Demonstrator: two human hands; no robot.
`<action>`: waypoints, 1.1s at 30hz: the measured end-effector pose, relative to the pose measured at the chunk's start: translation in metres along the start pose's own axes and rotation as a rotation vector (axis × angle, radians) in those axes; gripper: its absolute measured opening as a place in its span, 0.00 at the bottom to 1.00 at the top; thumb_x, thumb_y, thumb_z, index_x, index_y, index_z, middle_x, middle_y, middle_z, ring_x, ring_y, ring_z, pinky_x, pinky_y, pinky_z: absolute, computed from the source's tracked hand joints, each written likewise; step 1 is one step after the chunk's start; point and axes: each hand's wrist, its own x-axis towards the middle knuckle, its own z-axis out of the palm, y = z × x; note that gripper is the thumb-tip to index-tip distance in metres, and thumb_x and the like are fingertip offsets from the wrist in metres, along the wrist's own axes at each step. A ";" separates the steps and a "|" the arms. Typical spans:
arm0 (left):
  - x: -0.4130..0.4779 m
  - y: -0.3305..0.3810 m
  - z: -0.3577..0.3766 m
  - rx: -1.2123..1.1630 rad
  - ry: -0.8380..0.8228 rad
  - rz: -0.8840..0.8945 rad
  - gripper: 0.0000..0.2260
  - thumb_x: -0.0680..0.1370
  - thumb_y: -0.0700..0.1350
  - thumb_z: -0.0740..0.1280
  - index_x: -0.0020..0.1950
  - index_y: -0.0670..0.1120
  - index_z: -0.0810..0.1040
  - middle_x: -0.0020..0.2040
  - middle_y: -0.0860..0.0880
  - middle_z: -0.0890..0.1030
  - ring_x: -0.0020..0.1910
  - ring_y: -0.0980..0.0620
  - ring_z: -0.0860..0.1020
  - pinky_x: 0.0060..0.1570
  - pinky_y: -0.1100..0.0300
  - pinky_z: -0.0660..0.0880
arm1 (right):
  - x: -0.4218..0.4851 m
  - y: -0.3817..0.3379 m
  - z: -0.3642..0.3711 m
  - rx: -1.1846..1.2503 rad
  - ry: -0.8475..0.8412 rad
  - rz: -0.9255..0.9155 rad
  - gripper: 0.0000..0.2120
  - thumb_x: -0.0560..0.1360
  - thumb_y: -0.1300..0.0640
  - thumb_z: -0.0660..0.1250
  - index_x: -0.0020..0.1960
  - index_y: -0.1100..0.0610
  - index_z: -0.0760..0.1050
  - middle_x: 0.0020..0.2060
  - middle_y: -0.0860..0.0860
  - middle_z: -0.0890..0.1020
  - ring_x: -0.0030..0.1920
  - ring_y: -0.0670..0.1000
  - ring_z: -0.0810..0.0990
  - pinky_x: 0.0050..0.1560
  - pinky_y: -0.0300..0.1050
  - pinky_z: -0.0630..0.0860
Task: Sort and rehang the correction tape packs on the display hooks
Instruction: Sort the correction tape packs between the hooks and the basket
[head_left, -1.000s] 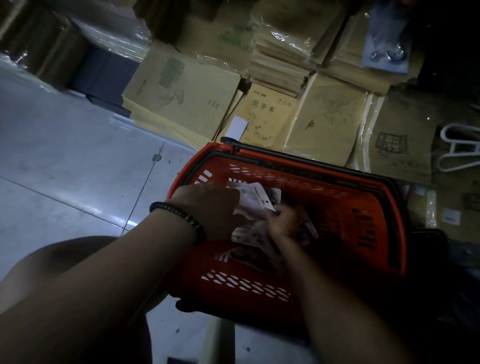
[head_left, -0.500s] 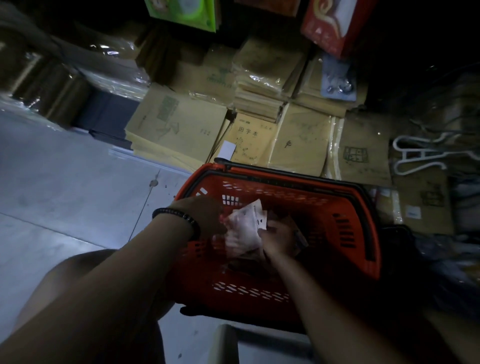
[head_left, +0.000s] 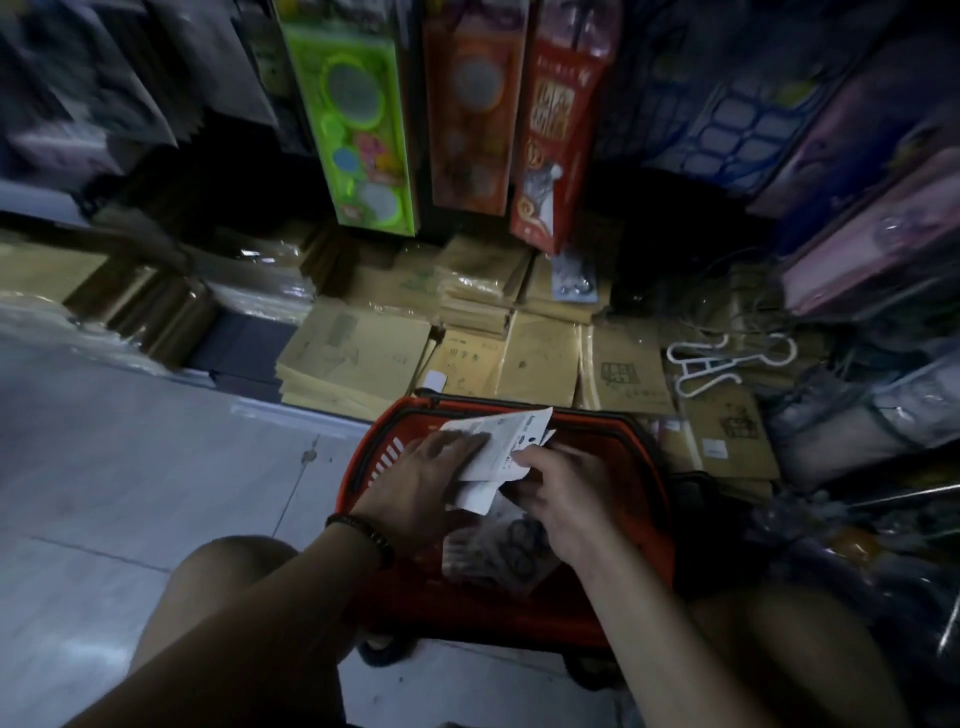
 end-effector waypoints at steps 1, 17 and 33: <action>-0.009 0.007 -0.005 -0.046 0.085 0.038 0.38 0.76 0.53 0.76 0.83 0.54 0.65 0.78 0.46 0.73 0.75 0.44 0.73 0.72 0.43 0.74 | -0.011 -0.008 0.001 0.022 -0.014 0.001 0.03 0.71 0.66 0.75 0.45 0.64 0.86 0.44 0.64 0.88 0.48 0.69 0.87 0.52 0.69 0.83; -0.084 0.109 -0.129 -1.147 0.352 -0.124 0.23 0.69 0.62 0.82 0.57 0.51 0.86 0.56 0.39 0.88 0.54 0.32 0.86 0.57 0.32 0.82 | -0.146 -0.108 -0.006 -1.083 -0.186 -1.097 0.54 0.68 0.42 0.78 0.84 0.40 0.49 0.80 0.34 0.52 0.80 0.44 0.55 0.77 0.46 0.64; -0.093 0.189 -0.320 -0.998 0.411 0.149 0.27 0.70 0.60 0.82 0.63 0.47 0.85 0.60 0.41 0.88 0.60 0.39 0.86 0.62 0.32 0.81 | -0.228 -0.310 0.013 -1.570 -0.057 -1.673 0.60 0.65 0.40 0.78 0.85 0.50 0.47 0.83 0.48 0.51 0.82 0.53 0.49 0.80 0.52 0.52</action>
